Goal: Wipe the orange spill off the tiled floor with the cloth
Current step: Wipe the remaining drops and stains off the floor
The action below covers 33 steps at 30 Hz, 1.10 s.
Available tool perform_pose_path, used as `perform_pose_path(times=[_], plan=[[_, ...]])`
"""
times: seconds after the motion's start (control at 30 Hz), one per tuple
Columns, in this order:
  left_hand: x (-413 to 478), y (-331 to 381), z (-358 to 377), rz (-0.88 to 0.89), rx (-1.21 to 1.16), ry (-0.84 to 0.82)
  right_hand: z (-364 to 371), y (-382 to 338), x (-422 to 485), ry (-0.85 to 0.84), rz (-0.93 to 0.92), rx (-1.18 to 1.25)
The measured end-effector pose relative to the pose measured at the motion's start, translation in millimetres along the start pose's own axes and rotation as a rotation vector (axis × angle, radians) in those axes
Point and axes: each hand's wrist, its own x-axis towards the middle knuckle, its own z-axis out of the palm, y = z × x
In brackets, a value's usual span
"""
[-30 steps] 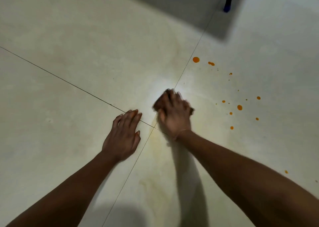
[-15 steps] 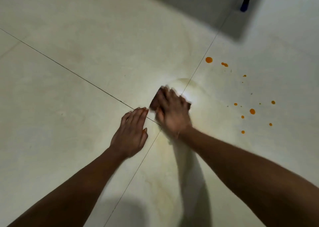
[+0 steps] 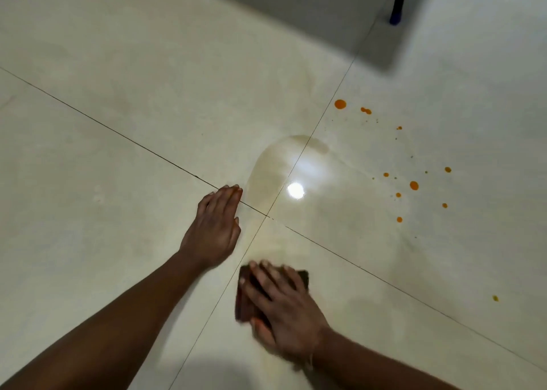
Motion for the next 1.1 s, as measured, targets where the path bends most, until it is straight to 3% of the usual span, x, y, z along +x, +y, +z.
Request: perform_pose_path(times=[0.1, 0.13, 0.23, 0.27, 0.4, 0.5, 0.53, 0.6, 0.67, 0.7, 0.77, 0.83, 0.87, 0.9, 1.0, 1.03, 1.07, 1.1], plan=[[0.0, 0.4, -1.5, -0.006, 0.014, -0.016, -2.0, 35.8, -15.6, -0.042, -0.162, -0.09], [0.1, 0.5, -0.8, -0.007, 0.018, -0.022, -6.7, 52.7, -2.8, -0.007, -0.108, -0.095], [0.8, 1.4, -0.6, -0.021, 0.029, -0.044, -26.7, 65.3, 41.6, 0.136, 0.377, 0.01], [1.4, 2.8, -0.5, -0.025, 0.036, -0.058, -22.4, 52.1, 42.0, 0.164, 0.421, 0.031], [1.1, 6.7, -2.5, -0.052, 0.048, -0.094, 11.5, -4.1, -32.1, -0.014, -0.107, -0.009], [0.6, 6.7, -0.9, -0.055, 0.037, -0.081, 4.5, 47.4, -37.2, 0.019, -0.212, -0.092], [1.0, 6.3, 0.5, -0.049, 0.031, -0.073, -3.7, 68.8, -22.7, 0.056, -0.114, -0.107], [-0.6, 4.9, 3.9, -0.052, 0.028, -0.046, -24.9, 99.1, 21.2, 0.188, 0.27, -0.075], [-1.3, 5.0, 5.7, -0.051, 0.032, -0.046, -26.4, 81.0, 44.6, 0.263, 0.544, 0.016], [-1.7, 5.3, 5.2, -0.053, 0.038, -0.051, -18.4, 61.2, 42.4, 0.258, 0.492, 0.036], [-0.5, 7.3, 4.2, -0.059, 0.06, -0.049, 1.5, 26.0, 5.6, 0.077, 0.064, 0.004], [1.2, 13.4, 3.7, -0.091, 0.054, -0.074, -10.3, 56.3, -30.4, -0.061, -0.281, -0.022], [2.2, 17.8, 3.8, -0.121, 0.038, -0.087, -18.9, 91.9, -35.0, -0.021, -0.297, -0.071], [4.7, 22.8, 3.4, -0.136, 0.025, -0.105, -29.8, 128.8, -34.0, 0.025, -0.172, -0.118], [22.5, 49.2, -2.1, -0.05, 0.023, -0.141, -70.7, 214.1, -16.6, 0.234, 0.608, -0.039], [33.3, 62.5, -7.4, -0.016, -0.003, -0.169, -72.7, 217.9, -11.4, 0.286, 0.784, 0.004], [47.7, 79.9, -11.5, 0.01, -0.049, -0.211, -69.7, 213.3, -12.6, 0.306, 0.841, -0.003], [61.1, 96.7, -15.0, 0.014, -0.098, -0.261, -63.4, 202.2, -17.2, 0.286, 0.77, -0.025]])
